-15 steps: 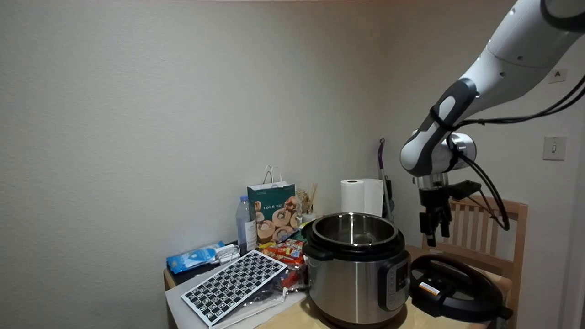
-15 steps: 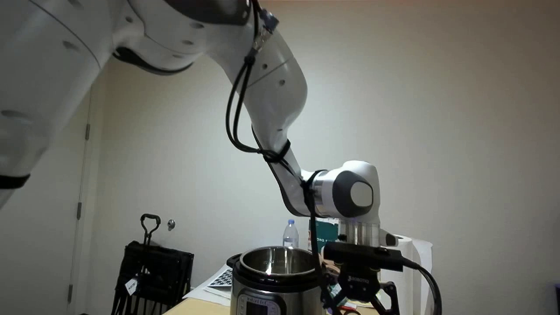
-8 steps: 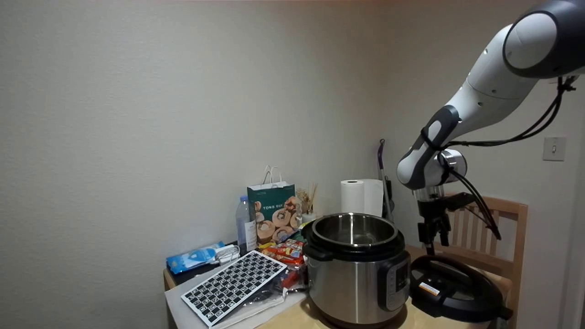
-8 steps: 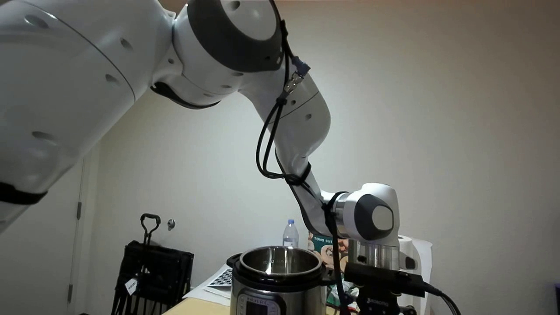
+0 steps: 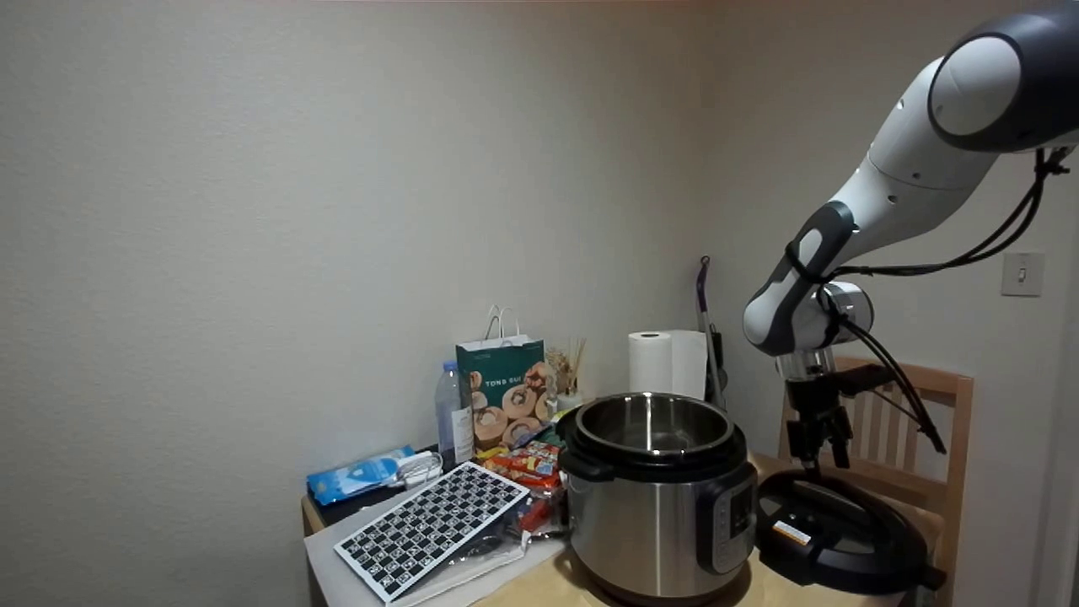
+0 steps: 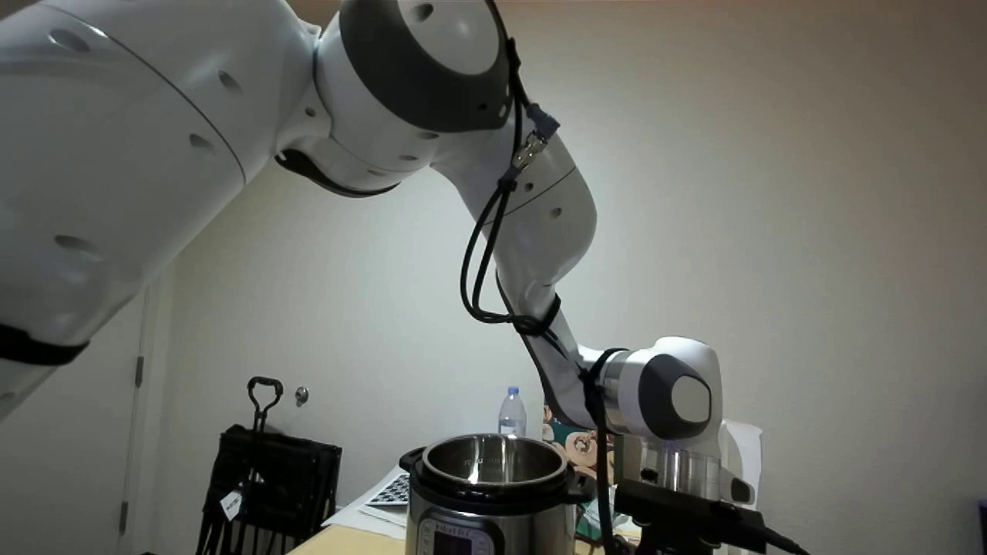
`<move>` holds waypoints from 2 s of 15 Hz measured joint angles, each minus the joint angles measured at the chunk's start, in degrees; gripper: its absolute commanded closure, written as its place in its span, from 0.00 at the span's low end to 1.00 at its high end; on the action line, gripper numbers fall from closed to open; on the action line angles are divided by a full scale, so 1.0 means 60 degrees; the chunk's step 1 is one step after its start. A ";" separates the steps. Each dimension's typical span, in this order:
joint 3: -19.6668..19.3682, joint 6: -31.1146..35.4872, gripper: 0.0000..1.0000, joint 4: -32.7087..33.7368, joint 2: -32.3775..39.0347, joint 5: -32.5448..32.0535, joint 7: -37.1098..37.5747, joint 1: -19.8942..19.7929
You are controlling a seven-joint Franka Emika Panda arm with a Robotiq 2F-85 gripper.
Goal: Put the lid on the pressure cooker
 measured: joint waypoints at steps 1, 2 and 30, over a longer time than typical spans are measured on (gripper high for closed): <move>0.0003 -0.0020 0.27 0.0007 0.0029 0.0004 0.0000 -0.0082; 0.0023 -0.0052 0.28 0.0016 0.0055 0.0028 0.0000 -0.0168; 0.0608 -0.0832 0.73 0.2232 0.1962 0.0111 -0.0145 -0.0660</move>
